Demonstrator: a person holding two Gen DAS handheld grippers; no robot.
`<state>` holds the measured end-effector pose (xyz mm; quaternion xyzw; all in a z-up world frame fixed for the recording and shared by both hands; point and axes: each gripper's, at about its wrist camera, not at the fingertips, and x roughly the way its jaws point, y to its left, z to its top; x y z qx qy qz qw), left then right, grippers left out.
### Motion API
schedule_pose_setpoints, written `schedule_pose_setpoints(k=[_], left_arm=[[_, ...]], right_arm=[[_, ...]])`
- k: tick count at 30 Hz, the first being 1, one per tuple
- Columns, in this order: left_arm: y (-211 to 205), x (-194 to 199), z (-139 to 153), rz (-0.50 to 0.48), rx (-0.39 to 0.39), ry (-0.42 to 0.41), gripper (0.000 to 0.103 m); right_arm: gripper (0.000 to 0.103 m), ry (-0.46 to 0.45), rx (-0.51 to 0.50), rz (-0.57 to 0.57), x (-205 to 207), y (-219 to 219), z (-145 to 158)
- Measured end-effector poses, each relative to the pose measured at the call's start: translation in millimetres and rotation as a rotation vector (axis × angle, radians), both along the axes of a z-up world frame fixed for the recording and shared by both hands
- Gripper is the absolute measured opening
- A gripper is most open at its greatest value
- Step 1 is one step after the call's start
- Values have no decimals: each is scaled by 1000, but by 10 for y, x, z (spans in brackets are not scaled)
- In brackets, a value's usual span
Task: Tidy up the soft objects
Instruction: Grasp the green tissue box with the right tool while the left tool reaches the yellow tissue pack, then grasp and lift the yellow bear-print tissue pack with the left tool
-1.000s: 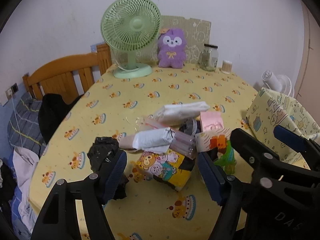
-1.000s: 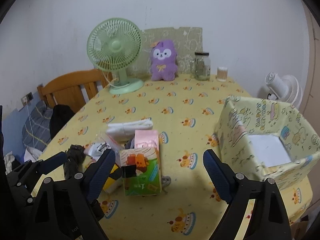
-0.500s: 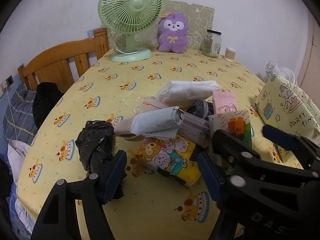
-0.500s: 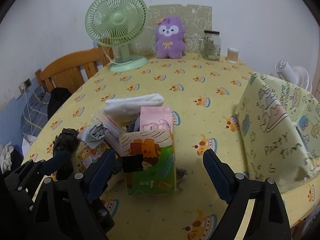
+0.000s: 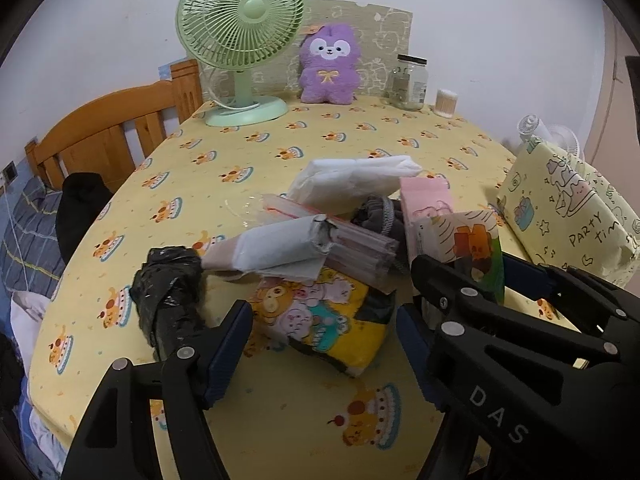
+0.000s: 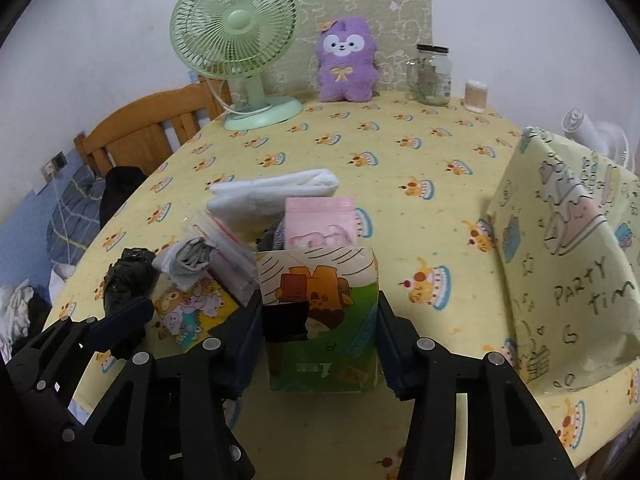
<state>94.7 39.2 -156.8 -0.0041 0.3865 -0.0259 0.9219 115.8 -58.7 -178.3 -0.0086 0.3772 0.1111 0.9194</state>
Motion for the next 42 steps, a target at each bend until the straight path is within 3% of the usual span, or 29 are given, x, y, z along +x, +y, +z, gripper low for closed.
schedule_pose_setpoints(k=[6, 17, 18, 22, 35, 37, 42], left_arm=[[-32, 64, -48, -1, 9, -8, 76], [-66, 28, -48, -23, -14, -12, 49], [-72, 15, -38, -28, -18, -16, 41], [-105, -26, -1, -34, -17, -28, 33], [-125, -169, 104, -39, -16, -60, 24], [-151, -196, 143, -50, -17, -68, 3], [-188, -212, 174, -56, -21, -60, 4]], right_arm=[[54, 1, -5, -18, 0, -54, 0], [54, 0, -14, -10, -9, -26, 6], [54, 0, -14, -10, -14, -24, 8], [54, -14, -12, -15, -51, -30, 45], [54, -46, -2, -5, -190, -52, 163], [54, -56, -1, -7, -209, -63, 198], [54, -65, -3, -23, -243, -114, 262]])
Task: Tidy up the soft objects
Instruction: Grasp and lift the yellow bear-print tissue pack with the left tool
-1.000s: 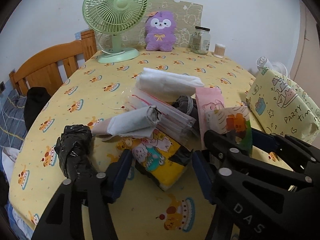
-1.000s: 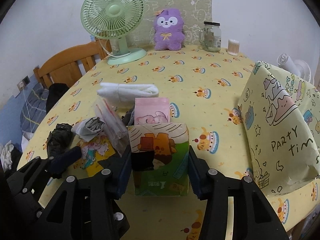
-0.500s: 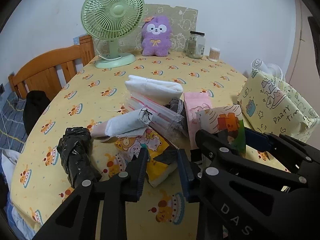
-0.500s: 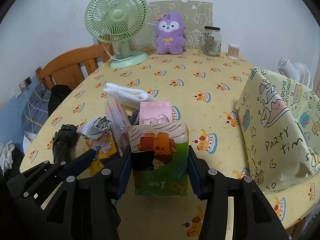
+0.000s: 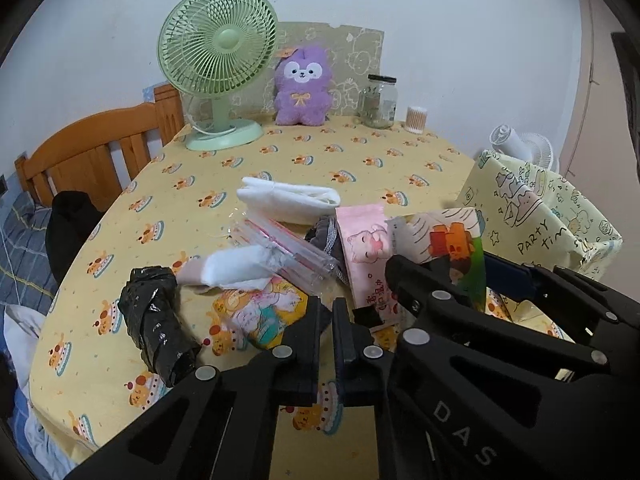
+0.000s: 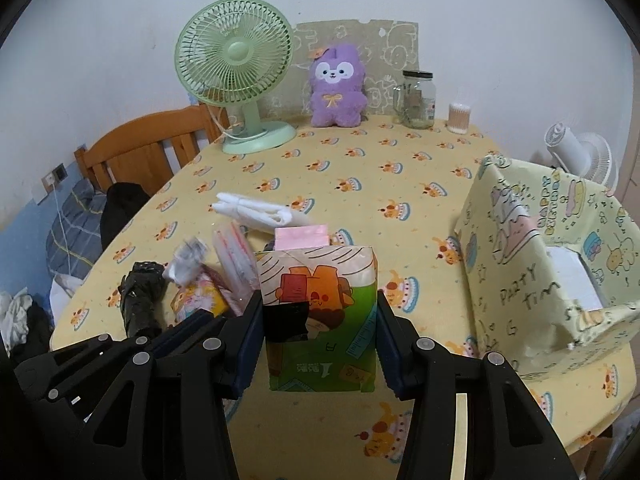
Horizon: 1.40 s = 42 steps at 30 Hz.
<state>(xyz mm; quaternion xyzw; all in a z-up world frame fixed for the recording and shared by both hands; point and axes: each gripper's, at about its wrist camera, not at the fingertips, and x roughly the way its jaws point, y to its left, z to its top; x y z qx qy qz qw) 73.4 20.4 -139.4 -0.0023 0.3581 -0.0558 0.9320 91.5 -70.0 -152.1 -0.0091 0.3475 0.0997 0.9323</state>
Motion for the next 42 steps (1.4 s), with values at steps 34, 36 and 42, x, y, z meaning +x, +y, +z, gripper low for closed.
schedule_pose_setpoints(k=[34, 36, 42], left_arm=[[144, 312, -309, 105, -21, 88, 56], [129, 277, -270, 105, -11, 74, 56], [77, 174, -93, 97, 4, 32, 56]], right_arm=[[54, 81, -14, 15, 275, 55, -260], [54, 77, -12, 15, 256, 50, -242], [54, 47, -1, 15, 170, 33, -122]])
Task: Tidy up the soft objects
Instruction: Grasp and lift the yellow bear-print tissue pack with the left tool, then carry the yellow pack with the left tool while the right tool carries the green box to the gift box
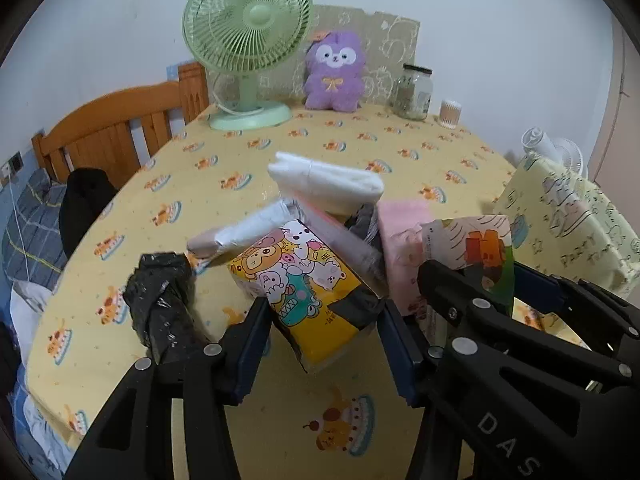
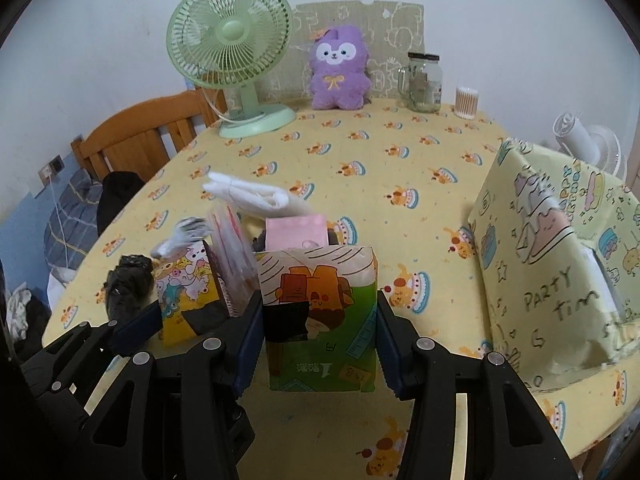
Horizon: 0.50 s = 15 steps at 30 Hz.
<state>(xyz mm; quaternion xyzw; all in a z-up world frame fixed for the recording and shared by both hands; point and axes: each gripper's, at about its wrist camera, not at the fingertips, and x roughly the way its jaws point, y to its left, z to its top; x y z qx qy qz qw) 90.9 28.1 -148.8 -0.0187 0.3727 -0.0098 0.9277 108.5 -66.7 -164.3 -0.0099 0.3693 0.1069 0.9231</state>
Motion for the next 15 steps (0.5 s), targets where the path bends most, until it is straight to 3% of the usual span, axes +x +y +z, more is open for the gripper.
schedule_pose_setpoints(k=[15], left_arm=[[-173, -153, 528, -22, 17, -110, 56]], right_arm=[[54, -106, 36, -16, -162, -154, 522]])
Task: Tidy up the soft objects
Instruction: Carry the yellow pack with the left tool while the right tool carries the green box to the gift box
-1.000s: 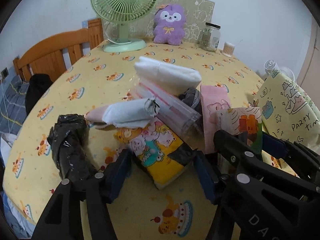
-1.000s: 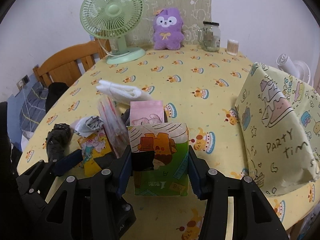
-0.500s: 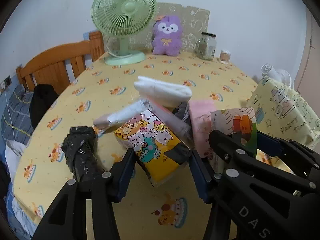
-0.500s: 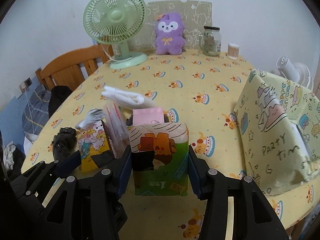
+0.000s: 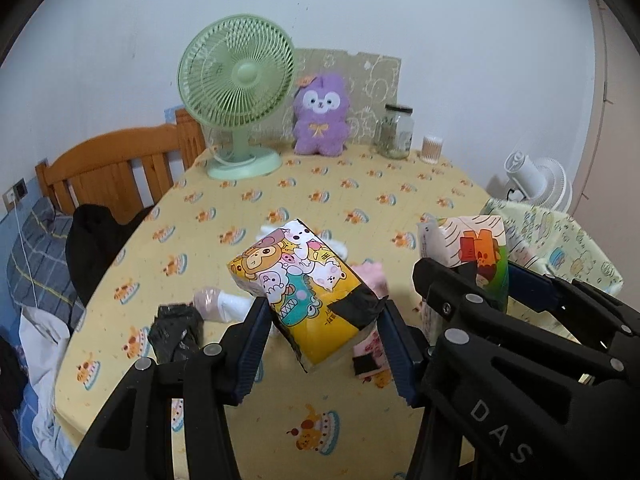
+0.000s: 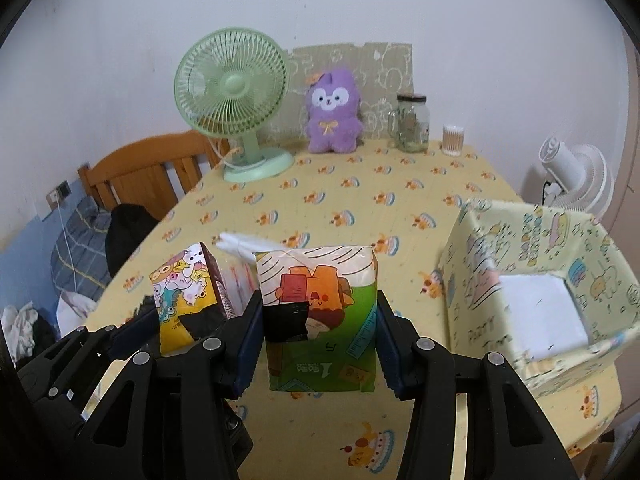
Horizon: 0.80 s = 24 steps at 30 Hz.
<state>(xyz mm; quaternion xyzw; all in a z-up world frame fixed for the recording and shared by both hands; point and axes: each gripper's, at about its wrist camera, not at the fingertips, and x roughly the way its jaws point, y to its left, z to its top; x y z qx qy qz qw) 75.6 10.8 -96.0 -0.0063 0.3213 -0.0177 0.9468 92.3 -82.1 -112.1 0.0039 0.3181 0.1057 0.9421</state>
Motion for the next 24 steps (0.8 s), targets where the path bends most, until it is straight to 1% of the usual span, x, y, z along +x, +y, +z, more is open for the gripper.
schedule_pose_setpoints(k=[11, 17, 24], left_arm=[[-162, -10, 271, -25, 5, -55, 56], [-305, 18, 355, -47, 15, -80, 56], [-485, 61, 423, -74, 9, -99, 56]], right_arm=[[54, -62, 12, -18, -80, -155, 321], [54, -80, 9, -35, -87, -285, 423], [54, -100, -5, -60, -82, -464, 521]])
